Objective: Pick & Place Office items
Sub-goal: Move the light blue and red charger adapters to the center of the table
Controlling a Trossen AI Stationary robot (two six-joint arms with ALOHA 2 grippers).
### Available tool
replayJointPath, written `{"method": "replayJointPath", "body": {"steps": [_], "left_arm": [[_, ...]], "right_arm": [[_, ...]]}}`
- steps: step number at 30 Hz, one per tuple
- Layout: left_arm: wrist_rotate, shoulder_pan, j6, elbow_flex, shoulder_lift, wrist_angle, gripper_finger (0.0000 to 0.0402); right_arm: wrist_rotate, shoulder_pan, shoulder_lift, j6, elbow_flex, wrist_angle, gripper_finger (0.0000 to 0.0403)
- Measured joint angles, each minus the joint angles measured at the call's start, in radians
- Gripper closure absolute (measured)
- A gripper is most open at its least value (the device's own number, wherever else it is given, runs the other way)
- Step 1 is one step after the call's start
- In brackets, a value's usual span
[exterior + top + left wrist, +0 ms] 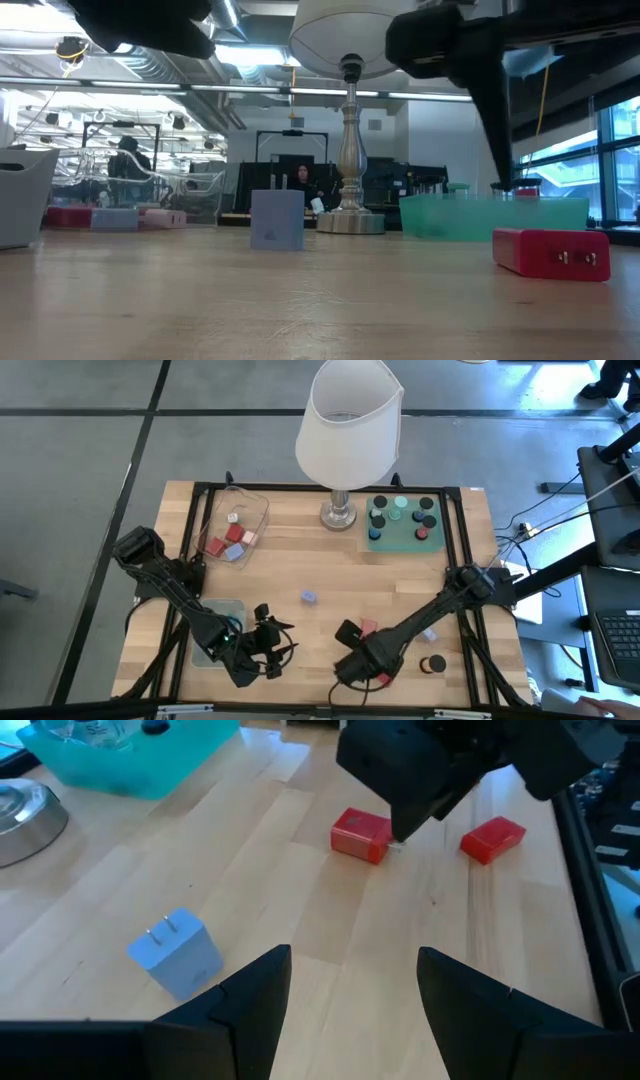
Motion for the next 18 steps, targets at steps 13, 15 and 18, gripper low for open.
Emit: {"method": "replayJointPath", "body": {"steps": [13,15,18], "left_arm": [[-0.150,0.000,0.000,0.000,0.000,-0.064,0.0187],[-0.168,0.000,0.000,0.000,0.000,-0.074,0.0187],[-0.174,0.003,0.000,0.000,0.000,-0.081,0.0187]], "right_arm": [[0.000,-0.014,0.000,0.000,-0.008,-0.062,0.0079],[0.000,-0.021,-0.001,-0.004,-0.035,-0.070,0.0078],[0.044,-0.024,-0.001,-0.040,-0.093,-0.073,0.0078]]}}
